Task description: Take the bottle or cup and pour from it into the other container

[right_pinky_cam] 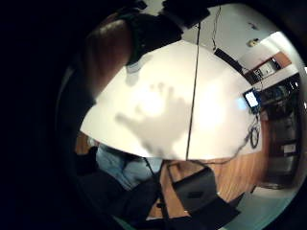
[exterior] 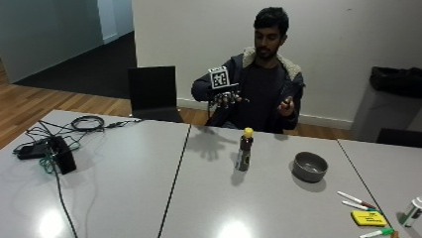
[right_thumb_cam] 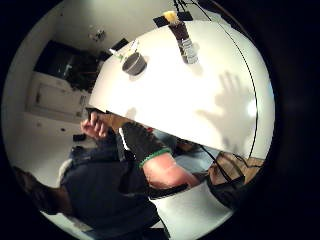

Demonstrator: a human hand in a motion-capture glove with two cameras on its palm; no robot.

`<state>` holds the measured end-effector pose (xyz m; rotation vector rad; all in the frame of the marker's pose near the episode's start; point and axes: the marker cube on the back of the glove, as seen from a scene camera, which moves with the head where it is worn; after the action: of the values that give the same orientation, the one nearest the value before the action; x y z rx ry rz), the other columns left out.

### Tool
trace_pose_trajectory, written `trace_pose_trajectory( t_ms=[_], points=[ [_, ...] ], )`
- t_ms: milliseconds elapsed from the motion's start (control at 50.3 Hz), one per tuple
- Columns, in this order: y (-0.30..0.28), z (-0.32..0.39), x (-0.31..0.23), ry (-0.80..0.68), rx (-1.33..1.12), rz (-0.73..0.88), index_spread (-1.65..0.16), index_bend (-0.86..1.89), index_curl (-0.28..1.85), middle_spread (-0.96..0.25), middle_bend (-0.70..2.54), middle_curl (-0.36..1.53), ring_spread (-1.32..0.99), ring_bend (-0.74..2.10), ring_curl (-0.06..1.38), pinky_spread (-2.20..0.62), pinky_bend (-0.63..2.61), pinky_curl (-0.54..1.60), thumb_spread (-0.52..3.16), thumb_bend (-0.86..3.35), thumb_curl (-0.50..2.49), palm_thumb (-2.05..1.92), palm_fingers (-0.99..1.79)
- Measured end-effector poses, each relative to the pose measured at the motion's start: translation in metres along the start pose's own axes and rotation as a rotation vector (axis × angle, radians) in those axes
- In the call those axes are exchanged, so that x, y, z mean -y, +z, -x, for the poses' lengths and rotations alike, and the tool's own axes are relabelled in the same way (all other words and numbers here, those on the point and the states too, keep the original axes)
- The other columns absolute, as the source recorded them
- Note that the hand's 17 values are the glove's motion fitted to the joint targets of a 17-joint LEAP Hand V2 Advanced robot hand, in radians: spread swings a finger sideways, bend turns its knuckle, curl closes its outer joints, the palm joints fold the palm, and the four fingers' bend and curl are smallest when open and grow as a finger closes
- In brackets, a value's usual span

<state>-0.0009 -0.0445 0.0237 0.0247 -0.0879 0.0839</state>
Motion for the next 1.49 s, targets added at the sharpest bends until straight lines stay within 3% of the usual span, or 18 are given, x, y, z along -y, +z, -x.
trace_pose_trajectory(
  t_ms=[139, 298, 438, 756, 1054, 1313, 1492],
  points=[
    [0.037, 0.001, 0.056, 0.066, 0.152, -0.005, -0.33, 0.09, 0.26, 0.02, 0.23, 0.30, 0.17, 0.19, 0.19, 0.39, 0.39, 0.34, 0.94, -0.03, 0.30, 0.26, 0.27],
    [0.079, -0.006, 0.133, 0.113, 0.260, -0.354, -0.29, 0.10, 0.23, 0.06, 0.22, 0.31, 0.18, 0.20, 0.20, 0.39, 0.47, 0.36, 0.91, -0.02, 0.32, 0.30, 0.19],
    [0.106, -0.015, 0.151, 0.186, 0.436, -0.140, -0.27, 0.12, 0.22, 0.07, 0.22, 0.31, 0.18, 0.21, 0.21, 0.39, 0.49, 0.36, 0.88, -0.03, 0.33, 0.33, 0.17],
    [0.153, -0.019, 0.206, 0.174, 0.982, -0.200, -0.23, 0.11, 0.20, 0.09, 0.24, 0.33, 0.19, 0.24, 0.24, 0.38, 0.54, 0.36, 0.83, -0.03, 0.35, 0.43, 0.20],
    [0.173, -0.006, 0.241, 0.123, 1.170, -0.225, -0.27, 0.10, 0.20, -0.09, 0.40, 0.37, 0.04, 0.41, 0.29, 0.32, 0.45, 0.33, 0.81, -0.01, 0.38, 0.59, 0.64],
    [0.176, -0.004, 0.244, 0.161, 1.188, -0.309, -0.30, 0.16, 0.27, -0.21, 0.52, 0.42, -0.19, 0.59, 0.38, 0.06, 0.31, 0.33, 0.72, 0.03, 0.45, 0.88, 1.30],
    [0.177, -0.002, 0.237, 0.147, 1.236, -0.336, -0.30, 0.16, 0.31, -0.22, 0.56, 0.45, -0.22, 0.68, 0.42, -0.13, 0.37, 0.36, 0.59, -0.02, 0.51, 0.93, 1.35]
  ],
)
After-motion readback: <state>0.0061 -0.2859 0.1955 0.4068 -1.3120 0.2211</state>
